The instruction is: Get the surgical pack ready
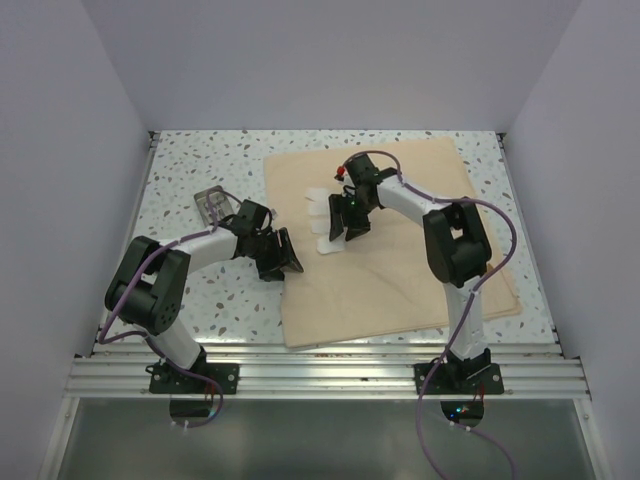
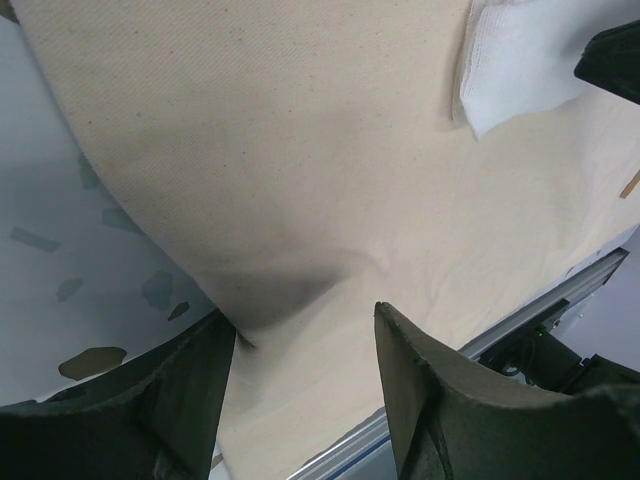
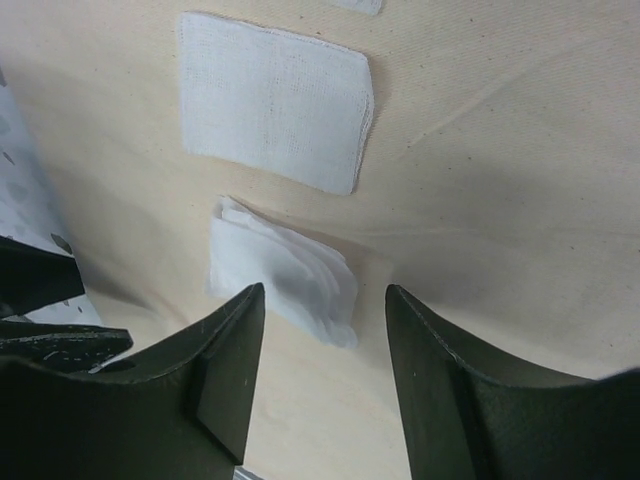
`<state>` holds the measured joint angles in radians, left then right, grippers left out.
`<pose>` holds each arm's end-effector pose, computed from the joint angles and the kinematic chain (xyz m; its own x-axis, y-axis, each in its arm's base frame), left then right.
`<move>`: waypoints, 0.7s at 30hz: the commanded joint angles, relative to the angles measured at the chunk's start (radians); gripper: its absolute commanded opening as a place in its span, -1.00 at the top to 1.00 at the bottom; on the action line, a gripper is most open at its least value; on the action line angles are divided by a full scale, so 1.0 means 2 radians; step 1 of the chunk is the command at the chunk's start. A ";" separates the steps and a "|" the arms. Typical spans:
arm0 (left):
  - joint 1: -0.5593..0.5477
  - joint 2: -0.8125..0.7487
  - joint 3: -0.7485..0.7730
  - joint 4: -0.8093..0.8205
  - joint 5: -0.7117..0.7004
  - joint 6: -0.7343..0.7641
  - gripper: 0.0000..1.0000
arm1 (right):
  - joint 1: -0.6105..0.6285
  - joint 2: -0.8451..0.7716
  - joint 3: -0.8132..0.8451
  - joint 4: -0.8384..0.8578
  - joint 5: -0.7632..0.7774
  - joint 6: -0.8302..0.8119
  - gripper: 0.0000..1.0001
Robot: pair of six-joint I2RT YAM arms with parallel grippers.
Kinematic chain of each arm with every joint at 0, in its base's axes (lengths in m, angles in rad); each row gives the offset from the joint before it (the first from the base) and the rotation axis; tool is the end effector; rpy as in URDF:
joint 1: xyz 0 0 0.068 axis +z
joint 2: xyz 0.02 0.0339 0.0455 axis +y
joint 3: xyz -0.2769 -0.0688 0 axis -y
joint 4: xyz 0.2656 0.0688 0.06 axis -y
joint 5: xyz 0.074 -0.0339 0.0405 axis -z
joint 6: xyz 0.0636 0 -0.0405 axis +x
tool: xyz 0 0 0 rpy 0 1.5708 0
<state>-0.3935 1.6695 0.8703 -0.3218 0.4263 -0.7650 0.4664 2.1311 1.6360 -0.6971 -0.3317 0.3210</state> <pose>0.2973 -0.1519 0.1217 -0.9567 -0.2855 -0.0558 -0.2044 0.7960 -0.5697 0.4185 0.2339 0.1500 -0.9556 -0.1471 -0.2553 -0.2436 0.8818 0.4038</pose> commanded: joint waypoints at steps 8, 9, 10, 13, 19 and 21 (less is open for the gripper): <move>-0.003 0.008 0.007 -0.002 -0.005 0.016 -0.25 | 0.002 0.024 0.005 0.022 -0.024 0.005 -0.02; -0.003 0.008 0.007 -0.002 -0.005 0.016 -0.24 | 0.002 0.022 0.004 0.023 -0.027 0.007 0.03; -0.003 0.009 0.007 -0.003 -0.004 0.015 -0.24 | 0.004 0.021 0.006 0.025 -0.029 0.007 0.07; -0.003 0.010 0.010 -0.004 -0.003 0.017 -0.25 | 0.005 0.019 0.008 0.030 -0.039 0.010 0.21; -0.003 0.012 0.016 -0.007 -0.004 0.017 -0.25 | 0.005 0.026 0.020 0.026 -0.048 0.013 0.62; -0.003 0.010 0.020 -0.012 -0.005 0.020 -0.24 | 0.005 0.021 0.023 0.023 -0.048 0.013 0.89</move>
<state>-0.3939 1.6749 0.8799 -0.3309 0.4301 -0.7589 0.4713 2.1727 1.6386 -0.6582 -0.3996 0.3412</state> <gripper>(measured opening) 0.620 0.113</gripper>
